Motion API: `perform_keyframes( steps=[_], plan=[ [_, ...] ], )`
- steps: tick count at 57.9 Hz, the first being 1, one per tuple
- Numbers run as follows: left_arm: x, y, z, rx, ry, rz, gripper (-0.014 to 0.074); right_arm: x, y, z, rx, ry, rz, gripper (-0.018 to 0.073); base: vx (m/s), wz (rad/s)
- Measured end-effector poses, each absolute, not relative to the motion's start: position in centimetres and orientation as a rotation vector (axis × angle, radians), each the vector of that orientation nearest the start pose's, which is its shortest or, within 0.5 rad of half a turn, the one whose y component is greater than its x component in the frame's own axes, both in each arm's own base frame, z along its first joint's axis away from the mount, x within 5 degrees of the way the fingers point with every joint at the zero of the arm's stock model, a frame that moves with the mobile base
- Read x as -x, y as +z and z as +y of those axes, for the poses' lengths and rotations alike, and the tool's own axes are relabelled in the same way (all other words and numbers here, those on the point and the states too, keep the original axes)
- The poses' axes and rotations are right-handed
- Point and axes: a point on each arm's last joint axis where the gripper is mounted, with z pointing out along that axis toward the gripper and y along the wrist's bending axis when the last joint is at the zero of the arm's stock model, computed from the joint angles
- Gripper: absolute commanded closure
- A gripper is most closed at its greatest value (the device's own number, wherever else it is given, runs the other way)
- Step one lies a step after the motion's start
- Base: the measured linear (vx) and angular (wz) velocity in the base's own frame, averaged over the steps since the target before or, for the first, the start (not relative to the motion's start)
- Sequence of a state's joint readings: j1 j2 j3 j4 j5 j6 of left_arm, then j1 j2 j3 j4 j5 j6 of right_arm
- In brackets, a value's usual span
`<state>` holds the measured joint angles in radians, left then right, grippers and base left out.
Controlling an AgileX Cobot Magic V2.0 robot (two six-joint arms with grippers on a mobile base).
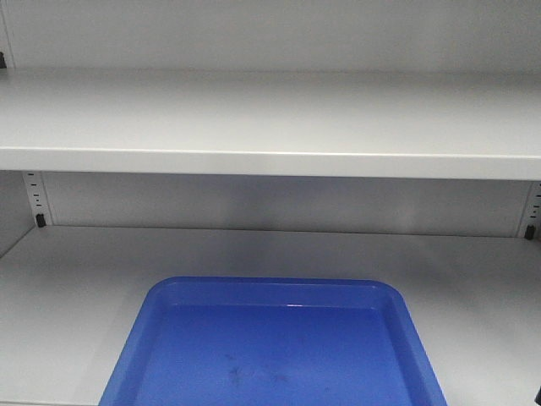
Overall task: Sort red and green spoons into left cabinet
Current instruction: 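Extend both grippers over the blue tray on the shelf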
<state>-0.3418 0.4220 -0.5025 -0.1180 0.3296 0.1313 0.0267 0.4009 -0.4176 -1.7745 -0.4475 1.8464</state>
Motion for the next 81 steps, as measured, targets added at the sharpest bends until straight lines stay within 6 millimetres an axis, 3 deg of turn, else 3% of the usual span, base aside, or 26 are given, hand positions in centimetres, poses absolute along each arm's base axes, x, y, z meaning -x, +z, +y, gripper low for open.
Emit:
perform_keyframes(
  steps=[49,69,81],
  plan=[
    [-8.5,32.3,-3.4,-0.339,-0.270,1.702,0.0596,-8.3,31.7,4.1,0.329,0.404,1.545,0.0564,0.00,0.00],
    [-8.7,33.5,-3.3,-0.301,-0.272,1.569,0.0596,-8.3,31.7,4.1,0.330,0.405,1.545,0.0564,0.00,0.00],
    [-9.1,33.4,-3.5,-0.293,-0.282,1.583,0.0596,-8.4,31.7,4.1,0.331,0.406,1.546,0.0564,0.00,0.00]
  ],
)
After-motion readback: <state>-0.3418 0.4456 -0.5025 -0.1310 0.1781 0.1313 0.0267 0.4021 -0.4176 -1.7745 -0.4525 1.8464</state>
